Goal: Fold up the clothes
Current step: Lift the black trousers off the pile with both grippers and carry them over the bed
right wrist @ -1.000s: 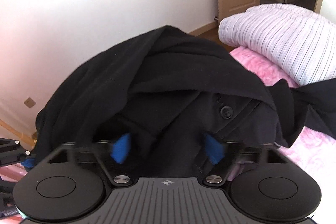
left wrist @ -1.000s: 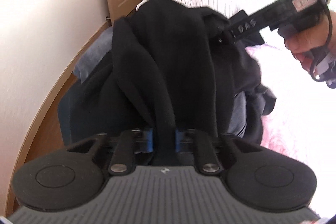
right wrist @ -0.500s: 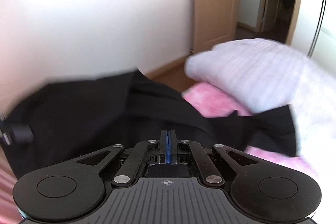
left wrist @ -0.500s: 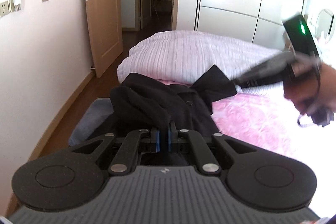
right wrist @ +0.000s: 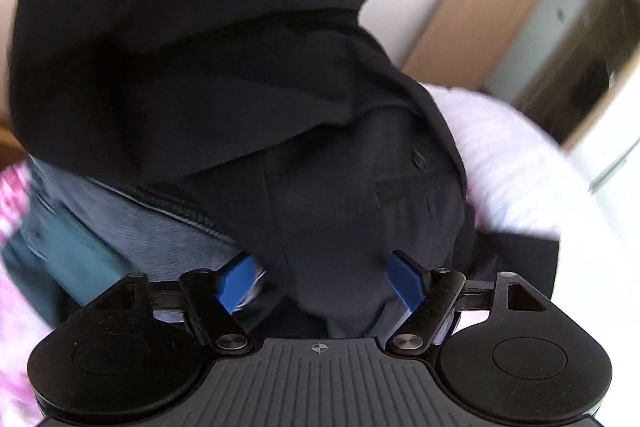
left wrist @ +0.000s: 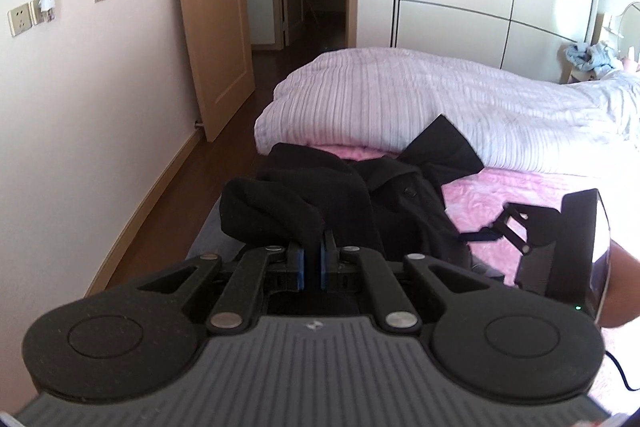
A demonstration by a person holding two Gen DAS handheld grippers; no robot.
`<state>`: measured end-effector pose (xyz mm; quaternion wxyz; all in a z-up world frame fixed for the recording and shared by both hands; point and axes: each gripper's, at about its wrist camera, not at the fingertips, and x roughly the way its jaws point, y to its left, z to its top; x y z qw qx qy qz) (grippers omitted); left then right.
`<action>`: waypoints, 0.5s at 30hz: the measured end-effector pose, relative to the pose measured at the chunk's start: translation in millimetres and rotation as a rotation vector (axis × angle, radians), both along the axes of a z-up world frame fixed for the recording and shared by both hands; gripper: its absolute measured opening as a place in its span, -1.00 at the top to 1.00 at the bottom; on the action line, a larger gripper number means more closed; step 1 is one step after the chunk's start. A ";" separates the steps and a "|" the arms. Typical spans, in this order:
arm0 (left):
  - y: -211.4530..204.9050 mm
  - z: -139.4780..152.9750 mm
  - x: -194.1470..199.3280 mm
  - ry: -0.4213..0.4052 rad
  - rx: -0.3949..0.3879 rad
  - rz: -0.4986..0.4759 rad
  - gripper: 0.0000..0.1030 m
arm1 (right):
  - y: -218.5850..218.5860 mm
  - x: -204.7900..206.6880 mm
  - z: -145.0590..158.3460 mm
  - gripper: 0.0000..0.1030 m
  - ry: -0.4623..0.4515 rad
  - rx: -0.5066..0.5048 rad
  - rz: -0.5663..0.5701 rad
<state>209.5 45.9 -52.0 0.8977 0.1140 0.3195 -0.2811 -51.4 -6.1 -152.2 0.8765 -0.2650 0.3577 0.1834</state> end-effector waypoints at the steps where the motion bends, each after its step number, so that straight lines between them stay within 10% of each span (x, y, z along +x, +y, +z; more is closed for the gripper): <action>1: 1.0 -0.5 0.1 -0.001 -0.003 0.001 0.92 | -0.1 3.7 -1.8 -0.47 -0.007 -0.001 0.020; 6: 2.3 6.7 0.9 -0.026 -0.028 -0.007 0.92 | -8.8 15.9 6.4 0.46 -0.027 -0.015 0.085; 15: -44.1 92.0 -22.9 -0.210 -0.115 -0.151 0.92 | -69.5 17.6 111.9 0.68 -0.114 0.103 -0.046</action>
